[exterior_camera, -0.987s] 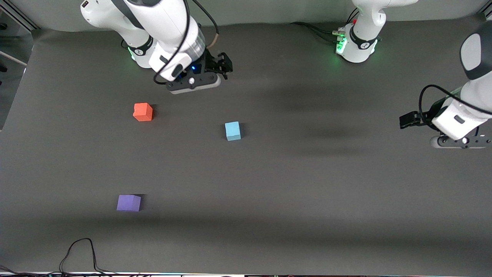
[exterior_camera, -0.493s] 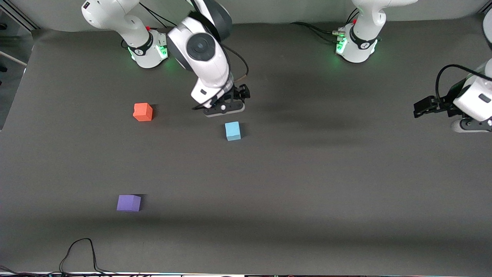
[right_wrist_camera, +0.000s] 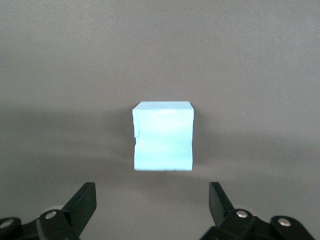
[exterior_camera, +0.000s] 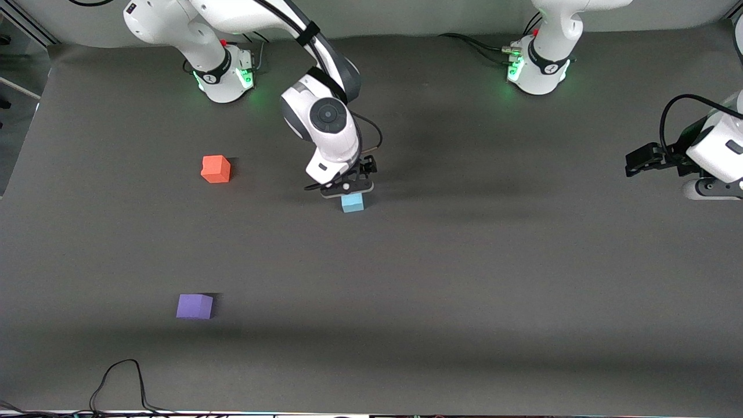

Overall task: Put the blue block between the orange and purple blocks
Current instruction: 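Lower the right gripper over the blue cube and close on it, then lift the blue cube and carry it past the orange cube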

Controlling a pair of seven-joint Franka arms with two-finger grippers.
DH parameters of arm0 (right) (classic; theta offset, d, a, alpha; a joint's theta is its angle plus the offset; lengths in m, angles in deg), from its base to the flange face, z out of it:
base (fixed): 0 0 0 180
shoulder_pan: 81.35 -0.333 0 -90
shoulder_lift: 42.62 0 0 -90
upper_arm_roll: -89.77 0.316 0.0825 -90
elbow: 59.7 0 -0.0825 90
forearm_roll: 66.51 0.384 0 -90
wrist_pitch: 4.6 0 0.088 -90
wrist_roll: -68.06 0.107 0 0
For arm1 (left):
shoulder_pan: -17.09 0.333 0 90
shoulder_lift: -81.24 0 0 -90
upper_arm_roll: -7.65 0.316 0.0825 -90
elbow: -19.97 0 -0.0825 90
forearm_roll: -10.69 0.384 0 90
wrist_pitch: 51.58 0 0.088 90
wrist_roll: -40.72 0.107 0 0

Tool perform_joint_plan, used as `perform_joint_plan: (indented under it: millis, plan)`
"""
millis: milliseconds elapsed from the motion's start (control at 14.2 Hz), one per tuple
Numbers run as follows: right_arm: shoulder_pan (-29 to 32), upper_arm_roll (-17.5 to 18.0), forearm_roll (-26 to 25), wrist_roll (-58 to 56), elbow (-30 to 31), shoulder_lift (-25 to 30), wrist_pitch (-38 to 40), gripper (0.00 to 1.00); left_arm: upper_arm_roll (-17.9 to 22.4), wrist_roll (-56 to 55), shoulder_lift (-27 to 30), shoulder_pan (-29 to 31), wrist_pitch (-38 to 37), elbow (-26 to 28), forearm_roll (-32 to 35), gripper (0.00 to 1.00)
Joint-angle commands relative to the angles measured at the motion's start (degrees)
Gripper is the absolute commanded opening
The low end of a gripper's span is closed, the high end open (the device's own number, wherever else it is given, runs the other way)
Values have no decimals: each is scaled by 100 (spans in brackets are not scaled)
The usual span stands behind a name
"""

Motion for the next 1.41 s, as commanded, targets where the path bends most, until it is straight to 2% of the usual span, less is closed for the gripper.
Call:
perform_joint_plan:
  millis: [0,352,564,705,846,916,987,1198,1339]
  plan:
    - [-100,-117,-270,72,-34,-296,-332,100,129,92,-24,-124,-150,-151,56,100]
    - [-39,-134,-253,81,-61,-762,-1035,100,138,391,20,-107,-256,-151,56,100]
    - [-38,-196,-244,89,-78,-833,-1107,93,129,391,20,-116,-256,-151,56,100]
    - [-30,-205,-200,89,-78,-834,-1107,73,129,391,20,-124,-264,-151,56,100]
    - [-38,-205,-174,211,-113,-834,-1107,37,120,391,20,-124,-264,-151,56,100]
    - [-39,-205,-174,325,-157,-834,-1107,12,120,391,20,-133,-256,-151,56,100]
    - [-47,-205,-174,388,-192,-834,-1107,6,120,391,20,-142,-256,-151,48,100]
    - [14,-222,-183,327,-201,-720,-1054,6,120,391,11,-160,-256,-151,56,100]
    - [189,-222,-200,257,-210,-361,-767,6,120,391,20,-160,-256,-151,56,100]
